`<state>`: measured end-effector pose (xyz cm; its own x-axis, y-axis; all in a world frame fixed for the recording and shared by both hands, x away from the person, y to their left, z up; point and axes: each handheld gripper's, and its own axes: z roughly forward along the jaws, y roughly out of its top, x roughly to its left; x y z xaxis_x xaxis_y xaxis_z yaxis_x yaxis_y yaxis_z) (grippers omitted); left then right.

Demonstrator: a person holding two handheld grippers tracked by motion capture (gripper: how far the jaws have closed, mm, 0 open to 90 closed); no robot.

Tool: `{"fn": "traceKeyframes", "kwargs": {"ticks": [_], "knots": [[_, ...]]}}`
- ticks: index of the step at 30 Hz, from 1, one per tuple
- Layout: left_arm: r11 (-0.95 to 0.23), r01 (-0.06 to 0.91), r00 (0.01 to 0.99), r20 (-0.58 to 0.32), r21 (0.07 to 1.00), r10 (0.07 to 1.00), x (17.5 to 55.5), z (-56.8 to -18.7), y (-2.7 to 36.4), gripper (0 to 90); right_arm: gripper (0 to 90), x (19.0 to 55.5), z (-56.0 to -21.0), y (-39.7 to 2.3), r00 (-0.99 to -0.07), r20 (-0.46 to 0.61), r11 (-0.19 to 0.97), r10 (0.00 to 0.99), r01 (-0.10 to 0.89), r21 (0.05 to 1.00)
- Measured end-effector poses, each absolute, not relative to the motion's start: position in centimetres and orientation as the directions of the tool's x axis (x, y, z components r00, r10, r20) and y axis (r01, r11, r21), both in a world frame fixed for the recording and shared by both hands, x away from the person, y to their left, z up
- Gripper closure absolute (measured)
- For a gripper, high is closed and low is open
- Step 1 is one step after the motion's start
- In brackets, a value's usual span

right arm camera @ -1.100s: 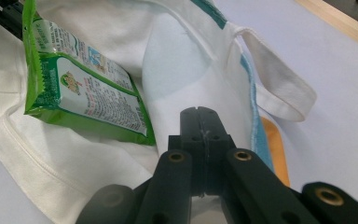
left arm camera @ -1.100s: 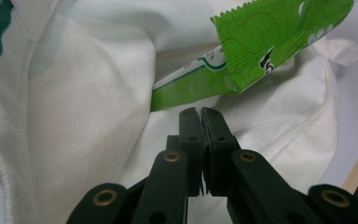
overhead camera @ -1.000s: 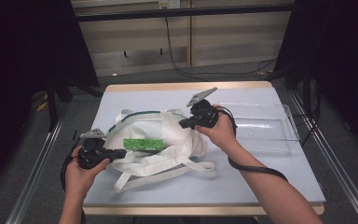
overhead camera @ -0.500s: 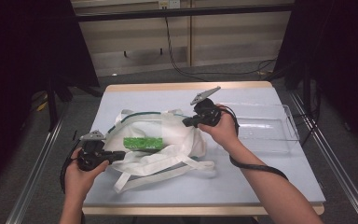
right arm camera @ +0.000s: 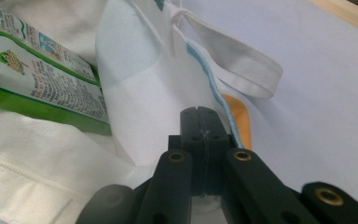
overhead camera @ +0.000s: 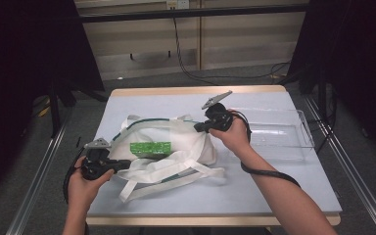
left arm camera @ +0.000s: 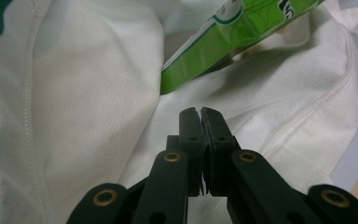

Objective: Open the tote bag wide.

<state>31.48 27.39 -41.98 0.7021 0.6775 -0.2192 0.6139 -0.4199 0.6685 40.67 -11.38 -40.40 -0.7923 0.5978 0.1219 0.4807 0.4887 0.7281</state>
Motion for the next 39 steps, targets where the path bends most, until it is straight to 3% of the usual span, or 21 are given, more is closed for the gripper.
{"fn": "traceKeyframes", "kwargs": {"ticks": [22,39], "knots": [[-0.429,0.626,0.695,-0.217,0.651,0.685,31.1,-43.1,27.6,87.8,90.0,41.4,-40.8,-11.4,-0.778,0.138,0.489,0.614,0.511,0.707],[-0.413,0.616,0.697,-0.221,0.671,0.682,31.0,-42.7,27.4,87.7,89.5,41.1,-39.5,-9.8,-0.821,0.128,0.517,0.556,0.462,0.72]]}}
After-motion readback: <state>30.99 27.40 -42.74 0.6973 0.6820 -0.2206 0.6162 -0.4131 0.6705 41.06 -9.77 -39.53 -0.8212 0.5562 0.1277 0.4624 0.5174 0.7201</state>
